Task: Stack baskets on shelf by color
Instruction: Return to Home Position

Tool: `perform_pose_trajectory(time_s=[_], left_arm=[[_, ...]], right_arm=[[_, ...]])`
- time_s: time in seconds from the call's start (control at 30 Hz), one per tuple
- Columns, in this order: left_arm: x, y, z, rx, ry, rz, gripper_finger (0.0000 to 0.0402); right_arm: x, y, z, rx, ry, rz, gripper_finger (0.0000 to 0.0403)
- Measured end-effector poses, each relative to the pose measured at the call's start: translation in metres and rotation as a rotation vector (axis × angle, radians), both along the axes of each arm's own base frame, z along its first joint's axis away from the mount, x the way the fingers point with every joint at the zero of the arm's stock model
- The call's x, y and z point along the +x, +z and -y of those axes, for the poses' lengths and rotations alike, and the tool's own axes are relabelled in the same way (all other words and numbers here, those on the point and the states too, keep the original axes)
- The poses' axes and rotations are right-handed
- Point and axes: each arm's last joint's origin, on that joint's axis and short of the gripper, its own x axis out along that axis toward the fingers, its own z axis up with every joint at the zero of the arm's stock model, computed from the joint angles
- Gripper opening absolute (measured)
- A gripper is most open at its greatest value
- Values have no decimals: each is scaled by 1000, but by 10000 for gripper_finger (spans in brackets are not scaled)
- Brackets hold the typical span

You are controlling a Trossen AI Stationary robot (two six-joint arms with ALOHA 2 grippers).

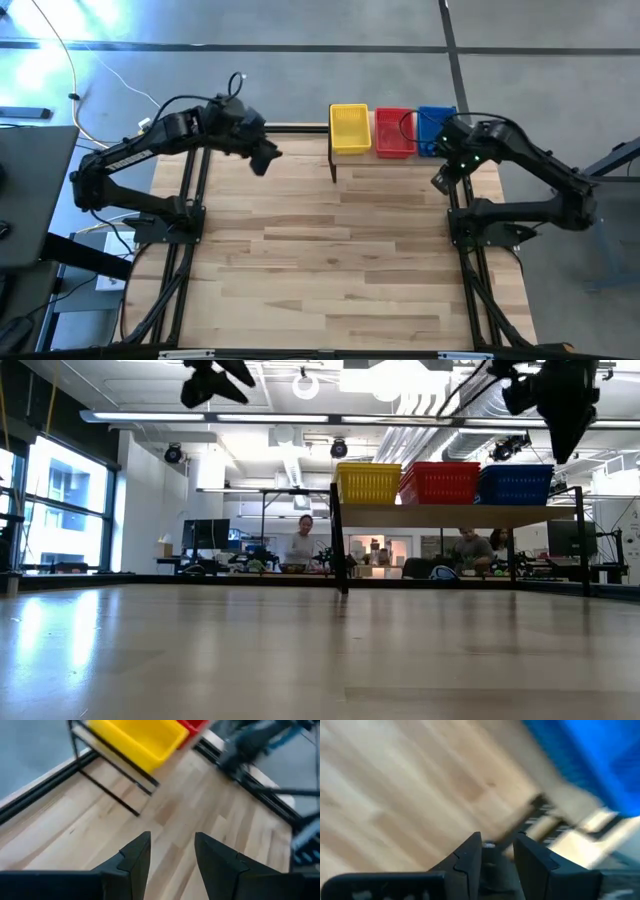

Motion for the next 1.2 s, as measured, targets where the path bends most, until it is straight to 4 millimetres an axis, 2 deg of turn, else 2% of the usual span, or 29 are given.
perform_pose_trajectory(time_s=[0.1,0.2,0.43,0.6,0.77,0.9,1.0,1.1,1.2], left_arm=[[-7,-2,18,38,-56,-10,145],[-16,-17,35,50,-81,-24,145],[-38,-54,68,108,-169,158,145],[-49,-86,84,162,-250,292,145],[-63,-119,95,202,-314,378,145],[-73,-142,100,252,-350,451,145],[-79,-158,102,287,-372,498,145],[-82,-171,103,317,-377,532,145],[-83,-183,103,336,-377,551,145]], right_arm=[[4,5,-12,26,-37,137,101],[14,14,-20,-12,-39,329,101],[44,52,-30,-196,5,841,101],[58,78,-36,-300,105,1119,101],[61,90,-44,-279,223,1247,101],[62,92,-47,-192,167,1294,101],[61,92,-51,-140,222,1306,101],[52,98,-54,-133,295,1349,101],[31,108,-58,-189,333,1416,101]])
